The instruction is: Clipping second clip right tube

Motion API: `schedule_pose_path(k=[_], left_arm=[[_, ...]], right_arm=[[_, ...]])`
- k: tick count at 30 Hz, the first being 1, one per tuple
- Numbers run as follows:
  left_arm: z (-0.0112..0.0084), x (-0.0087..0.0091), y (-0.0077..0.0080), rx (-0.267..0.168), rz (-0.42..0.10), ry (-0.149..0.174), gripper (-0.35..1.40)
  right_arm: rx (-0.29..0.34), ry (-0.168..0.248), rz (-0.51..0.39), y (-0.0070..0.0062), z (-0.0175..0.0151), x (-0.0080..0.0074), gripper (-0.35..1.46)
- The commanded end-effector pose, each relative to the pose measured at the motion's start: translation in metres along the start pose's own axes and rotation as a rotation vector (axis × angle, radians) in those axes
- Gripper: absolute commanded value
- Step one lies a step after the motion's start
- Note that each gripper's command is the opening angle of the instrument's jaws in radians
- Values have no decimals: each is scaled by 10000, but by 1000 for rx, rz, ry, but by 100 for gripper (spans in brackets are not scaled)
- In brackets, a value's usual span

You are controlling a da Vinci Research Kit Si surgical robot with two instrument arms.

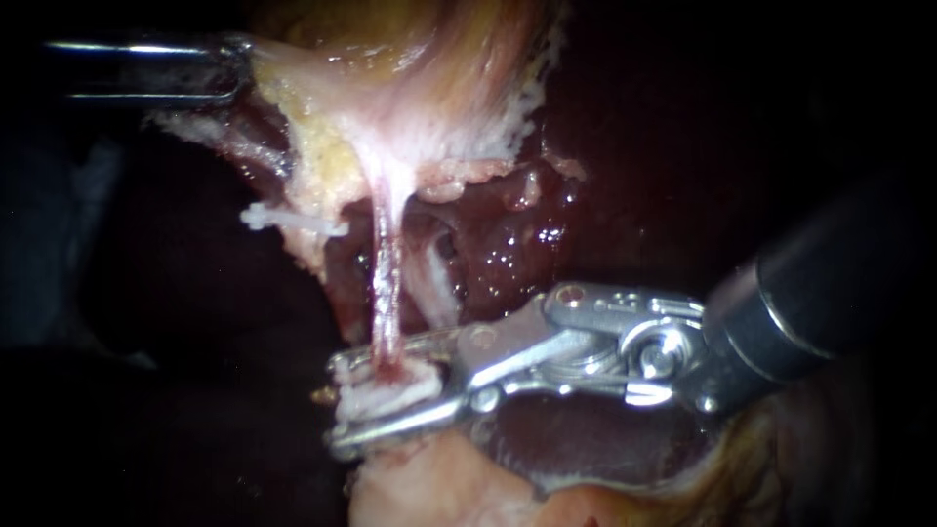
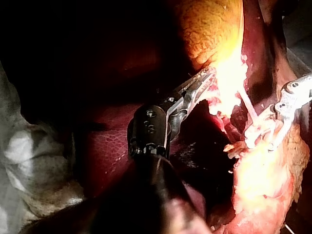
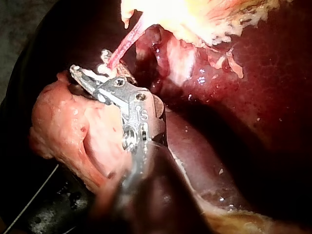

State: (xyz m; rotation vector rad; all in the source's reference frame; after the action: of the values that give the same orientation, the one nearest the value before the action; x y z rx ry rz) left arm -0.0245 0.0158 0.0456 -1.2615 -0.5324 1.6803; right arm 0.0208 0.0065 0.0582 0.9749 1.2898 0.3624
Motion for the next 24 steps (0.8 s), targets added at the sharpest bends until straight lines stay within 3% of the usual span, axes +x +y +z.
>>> schedule_pose_path(k=[1, 14, 19, 24], left_arm=[[0, 0, 0, 0, 0, 0, -35], [0, 0, 0, 0, 0, 0, -35], [0, 0, 0, 0, 0, 0, -35], [0, 0, 0, 0, 0, 0, -35]], right_arm=[[-1, 0, 0, 1, 0, -1, 34], [-30, 11, 18, 12, -8, -3, -32], [-29, 16, 99, 15, -10, -7, -35], [-42, -18, 100, 15, -9, -8, -35]])
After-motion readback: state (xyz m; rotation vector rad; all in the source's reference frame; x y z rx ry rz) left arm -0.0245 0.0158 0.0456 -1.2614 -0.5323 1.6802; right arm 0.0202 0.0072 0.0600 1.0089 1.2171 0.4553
